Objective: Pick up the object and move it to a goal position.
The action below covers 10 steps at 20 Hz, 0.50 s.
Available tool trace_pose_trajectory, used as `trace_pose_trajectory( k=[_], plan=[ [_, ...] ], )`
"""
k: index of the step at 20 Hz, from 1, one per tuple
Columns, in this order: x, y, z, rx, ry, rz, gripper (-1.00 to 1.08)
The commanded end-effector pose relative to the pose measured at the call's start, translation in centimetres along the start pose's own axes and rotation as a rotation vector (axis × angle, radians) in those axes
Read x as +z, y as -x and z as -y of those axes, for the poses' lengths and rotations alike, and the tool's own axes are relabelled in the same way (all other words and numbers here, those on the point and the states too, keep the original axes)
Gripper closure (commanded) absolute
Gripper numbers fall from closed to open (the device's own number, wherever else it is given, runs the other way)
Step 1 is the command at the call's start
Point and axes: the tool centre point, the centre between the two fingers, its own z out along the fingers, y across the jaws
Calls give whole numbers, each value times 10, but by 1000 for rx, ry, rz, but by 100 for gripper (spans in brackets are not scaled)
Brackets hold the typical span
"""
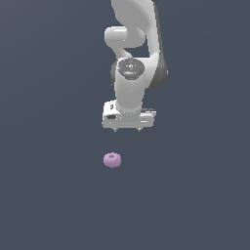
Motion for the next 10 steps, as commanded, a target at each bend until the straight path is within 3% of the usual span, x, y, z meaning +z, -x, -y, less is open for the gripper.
trace_pose_trajectory(
  k=[1,10],
  plan=[
    [0,0,0,0,0,0,-92],
    [-18,-10,30,-30,-5,-44,-92]
  ],
)
